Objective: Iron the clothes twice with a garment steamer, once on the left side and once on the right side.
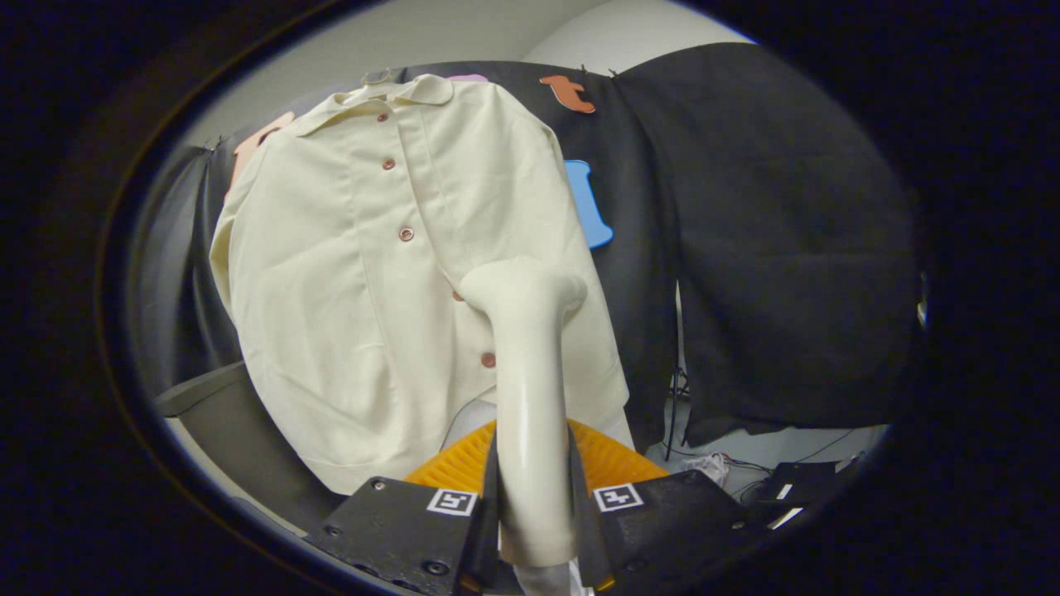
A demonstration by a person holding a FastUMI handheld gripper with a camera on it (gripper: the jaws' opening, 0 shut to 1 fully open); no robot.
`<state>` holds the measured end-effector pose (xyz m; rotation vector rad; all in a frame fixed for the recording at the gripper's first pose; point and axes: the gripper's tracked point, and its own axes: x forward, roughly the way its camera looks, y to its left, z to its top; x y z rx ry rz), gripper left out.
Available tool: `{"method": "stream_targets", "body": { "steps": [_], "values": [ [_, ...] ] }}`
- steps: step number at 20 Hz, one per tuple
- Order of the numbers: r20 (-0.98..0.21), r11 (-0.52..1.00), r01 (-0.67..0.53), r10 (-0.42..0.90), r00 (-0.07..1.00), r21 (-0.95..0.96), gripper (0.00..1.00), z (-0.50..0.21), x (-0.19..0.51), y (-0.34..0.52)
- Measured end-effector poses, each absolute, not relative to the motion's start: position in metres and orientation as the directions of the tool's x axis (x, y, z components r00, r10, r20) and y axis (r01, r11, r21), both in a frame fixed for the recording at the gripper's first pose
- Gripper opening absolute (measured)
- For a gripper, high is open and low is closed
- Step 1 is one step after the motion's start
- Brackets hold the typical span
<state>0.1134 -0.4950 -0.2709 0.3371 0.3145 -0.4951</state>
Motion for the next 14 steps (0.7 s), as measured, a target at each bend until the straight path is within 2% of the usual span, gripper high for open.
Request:
{"method": "stream_targets", "body": {
  "steps": [6,14],
  "values": [
    [-0.386,0.819,0.512,-0.399,0.832,0.259,0.37,-0.258,0.086,-0.475],
    [-0.324,0.839,0.46,-0.366,0.872,0.291,0.37,-0.206,0.052,-0.412]
  ]
}}
